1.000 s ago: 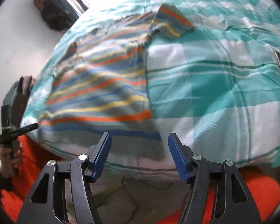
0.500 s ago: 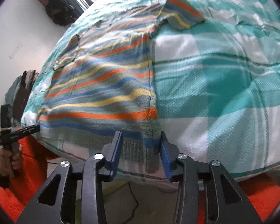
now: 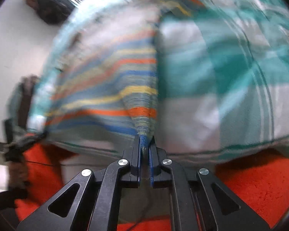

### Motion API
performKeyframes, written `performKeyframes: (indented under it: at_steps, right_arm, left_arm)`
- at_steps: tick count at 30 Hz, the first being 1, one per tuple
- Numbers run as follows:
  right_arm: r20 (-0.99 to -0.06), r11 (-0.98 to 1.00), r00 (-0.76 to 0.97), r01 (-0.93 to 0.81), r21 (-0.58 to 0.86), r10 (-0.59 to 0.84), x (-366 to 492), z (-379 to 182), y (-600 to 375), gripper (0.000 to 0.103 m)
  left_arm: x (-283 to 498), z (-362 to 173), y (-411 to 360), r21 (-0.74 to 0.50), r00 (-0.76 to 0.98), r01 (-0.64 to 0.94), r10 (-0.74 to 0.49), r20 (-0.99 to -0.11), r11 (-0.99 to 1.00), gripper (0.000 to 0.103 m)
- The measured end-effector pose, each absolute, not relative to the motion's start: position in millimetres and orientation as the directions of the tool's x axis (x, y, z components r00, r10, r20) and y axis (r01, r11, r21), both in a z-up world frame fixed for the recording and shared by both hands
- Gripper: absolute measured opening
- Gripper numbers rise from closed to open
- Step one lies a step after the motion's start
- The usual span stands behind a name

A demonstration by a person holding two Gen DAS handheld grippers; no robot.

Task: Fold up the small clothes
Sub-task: 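Grasp the sweater hem with the left tool while the right tool grasps the hem beside it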

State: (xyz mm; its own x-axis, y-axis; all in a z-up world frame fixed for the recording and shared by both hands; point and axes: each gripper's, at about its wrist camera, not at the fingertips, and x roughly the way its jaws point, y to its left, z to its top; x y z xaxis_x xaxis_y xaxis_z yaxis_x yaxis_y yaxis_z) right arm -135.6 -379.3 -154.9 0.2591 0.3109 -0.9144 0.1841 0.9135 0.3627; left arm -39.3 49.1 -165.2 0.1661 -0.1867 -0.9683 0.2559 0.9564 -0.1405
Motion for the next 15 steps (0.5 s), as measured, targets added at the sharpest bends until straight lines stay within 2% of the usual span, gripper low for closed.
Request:
performKeyframes:
  at_steps: [11,15]
  right_arm:
    - [-0.942,0.917,0.201,0.247,0.313,0.267,-135.5,-184.9,-372.4,0.005]
    - [-0.921,0.899,0.252,0.253,0.358,0.296,-142.8,-164.8,-377.2,0.005]
  left_arm:
    - [-32.3,-169.2,31.2,-0.009,0.186,0.267,-0.06,-0.981,0.964,0.005]
    - [-32.9,-147.0,39.5,-0.098,0.218,0.233,-0.15,-0.964,0.968,0.004]
